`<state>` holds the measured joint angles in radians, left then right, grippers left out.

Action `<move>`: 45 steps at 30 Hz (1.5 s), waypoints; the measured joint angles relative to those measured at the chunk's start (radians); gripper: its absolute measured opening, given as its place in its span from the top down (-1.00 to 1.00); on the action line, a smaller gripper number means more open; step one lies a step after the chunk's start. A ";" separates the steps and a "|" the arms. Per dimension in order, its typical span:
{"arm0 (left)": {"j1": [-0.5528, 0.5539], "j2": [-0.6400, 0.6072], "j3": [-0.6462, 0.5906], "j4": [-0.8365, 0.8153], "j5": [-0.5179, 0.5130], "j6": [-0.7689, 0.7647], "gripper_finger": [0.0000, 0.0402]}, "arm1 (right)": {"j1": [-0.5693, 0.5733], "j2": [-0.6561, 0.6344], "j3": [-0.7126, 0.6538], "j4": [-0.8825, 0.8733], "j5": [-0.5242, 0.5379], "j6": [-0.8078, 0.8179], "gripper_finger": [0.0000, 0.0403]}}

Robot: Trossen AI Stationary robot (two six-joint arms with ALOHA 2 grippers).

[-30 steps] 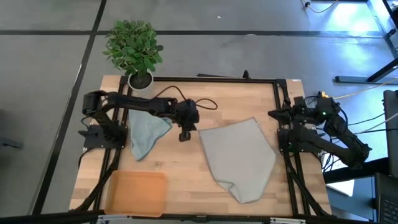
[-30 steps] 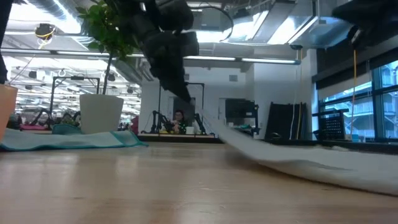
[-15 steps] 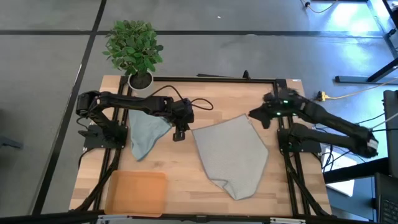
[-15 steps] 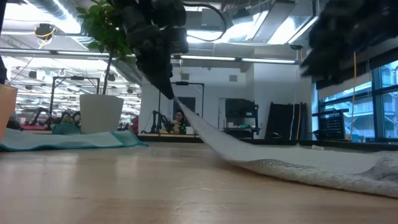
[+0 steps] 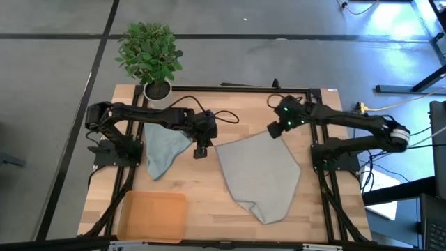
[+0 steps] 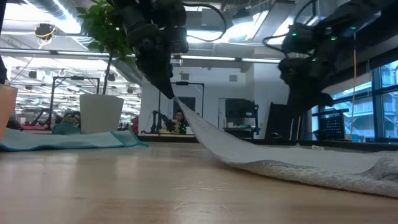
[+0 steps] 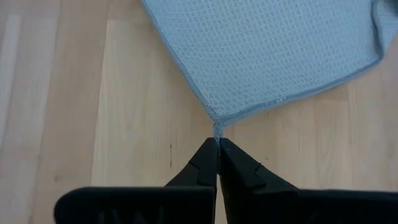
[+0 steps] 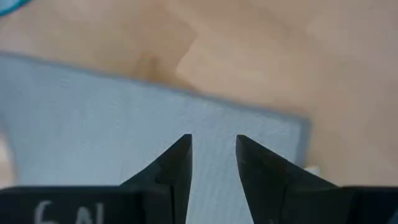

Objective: Roll microfiber towels into tight, uniform cylinder then place into a basket
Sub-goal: Fold the gray microfiber towel

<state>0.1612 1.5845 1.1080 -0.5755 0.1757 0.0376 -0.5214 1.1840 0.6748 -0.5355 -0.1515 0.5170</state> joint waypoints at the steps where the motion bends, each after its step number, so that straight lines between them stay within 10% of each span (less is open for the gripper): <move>1: 0.000 0.000 0.000 0.000 0.000 0.001 1.00 | -0.006 0.029 0.029 -0.027 0.018 0.000 0.37; 21: 0.000 0.000 0.000 0.001 -0.008 0.043 1.00 | -0.141 0.478 0.206 -0.206 0.055 -0.265 0.37; 45: 0.000 0.000 0.000 0.001 -0.010 0.040 1.00 | -0.144 0.492 0.204 -0.185 0.007 -0.605 0.37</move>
<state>0.1612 1.5848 1.1080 -0.5740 0.1661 0.0771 -0.6659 1.6760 0.8783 -0.7205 -0.1441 -0.0880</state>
